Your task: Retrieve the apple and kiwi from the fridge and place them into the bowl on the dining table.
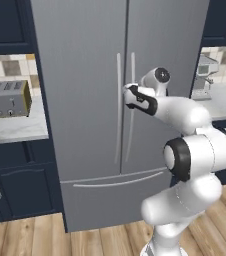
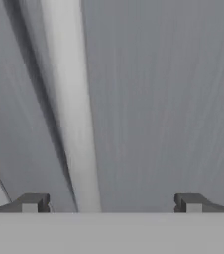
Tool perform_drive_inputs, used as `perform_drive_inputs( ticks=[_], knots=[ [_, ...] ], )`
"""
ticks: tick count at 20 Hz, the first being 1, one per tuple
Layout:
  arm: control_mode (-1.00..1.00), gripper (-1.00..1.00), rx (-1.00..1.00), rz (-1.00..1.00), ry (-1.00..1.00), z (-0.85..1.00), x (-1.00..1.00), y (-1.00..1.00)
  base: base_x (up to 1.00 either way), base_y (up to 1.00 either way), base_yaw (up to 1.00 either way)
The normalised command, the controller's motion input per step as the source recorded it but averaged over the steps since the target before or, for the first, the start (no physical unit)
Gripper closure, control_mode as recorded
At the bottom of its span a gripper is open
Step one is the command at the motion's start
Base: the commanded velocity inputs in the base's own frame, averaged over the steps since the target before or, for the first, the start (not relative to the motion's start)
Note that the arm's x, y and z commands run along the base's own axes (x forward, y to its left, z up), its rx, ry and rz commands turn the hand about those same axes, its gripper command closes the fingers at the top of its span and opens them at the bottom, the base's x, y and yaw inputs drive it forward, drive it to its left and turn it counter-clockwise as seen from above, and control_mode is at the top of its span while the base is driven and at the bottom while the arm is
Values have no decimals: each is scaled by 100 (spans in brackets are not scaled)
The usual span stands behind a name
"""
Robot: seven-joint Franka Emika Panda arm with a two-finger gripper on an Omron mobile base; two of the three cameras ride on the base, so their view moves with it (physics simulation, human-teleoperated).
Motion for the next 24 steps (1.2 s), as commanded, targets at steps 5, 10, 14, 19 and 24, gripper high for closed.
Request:
perform_drive_inputs(
  ticks=[5, 10, 14, 19, 24],
  knots=[
    [-100, -100, 0, 0, -1, -9, 86, 0, 0, 0, 0],
    [-100, -100, 0, 0, -11, -35, 80, 0, 0, 0, 0],
    [-100, 100, 0, 0, -6, -21, 66, 0, 0, 0, 0],
    [-100, 100, 0, 0, 3, 15, -7, -3, 0, 0, 0],
    [-100, 100, 0, 0, 1, 43, -95, -46, 0, 0, 0]
  ],
)
